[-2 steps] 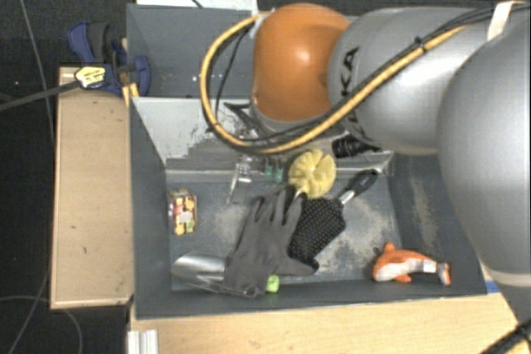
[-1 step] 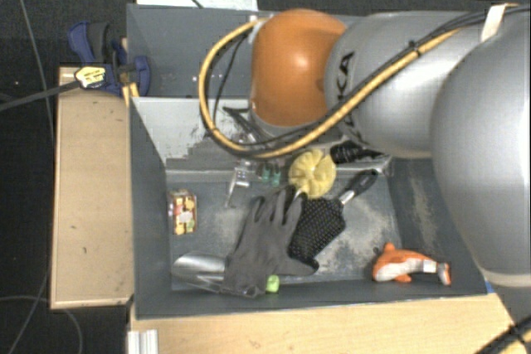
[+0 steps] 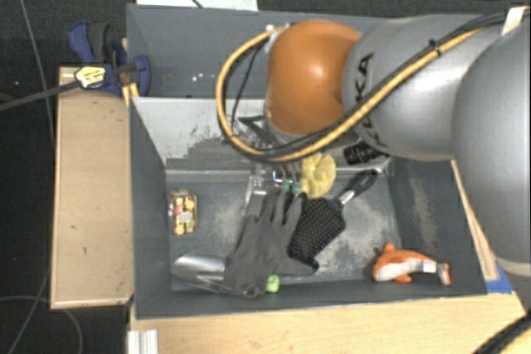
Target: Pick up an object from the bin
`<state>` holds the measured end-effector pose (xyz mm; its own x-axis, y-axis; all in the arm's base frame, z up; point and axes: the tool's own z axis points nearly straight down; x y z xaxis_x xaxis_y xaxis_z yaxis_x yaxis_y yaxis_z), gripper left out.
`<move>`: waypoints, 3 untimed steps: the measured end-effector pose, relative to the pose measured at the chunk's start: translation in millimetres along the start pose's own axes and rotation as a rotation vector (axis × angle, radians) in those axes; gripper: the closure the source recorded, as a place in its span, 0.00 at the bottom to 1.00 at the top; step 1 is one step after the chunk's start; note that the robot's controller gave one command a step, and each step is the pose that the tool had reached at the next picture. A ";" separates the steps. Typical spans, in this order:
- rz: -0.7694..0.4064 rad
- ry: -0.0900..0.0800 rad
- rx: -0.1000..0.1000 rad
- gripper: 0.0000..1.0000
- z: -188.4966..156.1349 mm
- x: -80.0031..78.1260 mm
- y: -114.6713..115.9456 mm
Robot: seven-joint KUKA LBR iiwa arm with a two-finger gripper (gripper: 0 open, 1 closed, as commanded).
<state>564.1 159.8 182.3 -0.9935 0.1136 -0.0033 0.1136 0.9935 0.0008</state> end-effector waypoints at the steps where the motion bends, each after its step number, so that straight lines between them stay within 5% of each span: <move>1: 0.016 -0.001 -0.004 0.00 28.4 -31.5 -31.2; 2: -0.155 0.004 0.000 0.00 90.2 -8.0 -52.9; 3: 0.100 -0.002 -0.003 0.00 89.2 -30.5 -32.9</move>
Offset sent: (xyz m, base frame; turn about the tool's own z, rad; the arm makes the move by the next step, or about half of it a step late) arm 0.0035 -0.0523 -0.0873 -0.1556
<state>591.0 123.7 93.1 -0.9772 0.2122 -0.0047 0.2122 0.9772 0.0043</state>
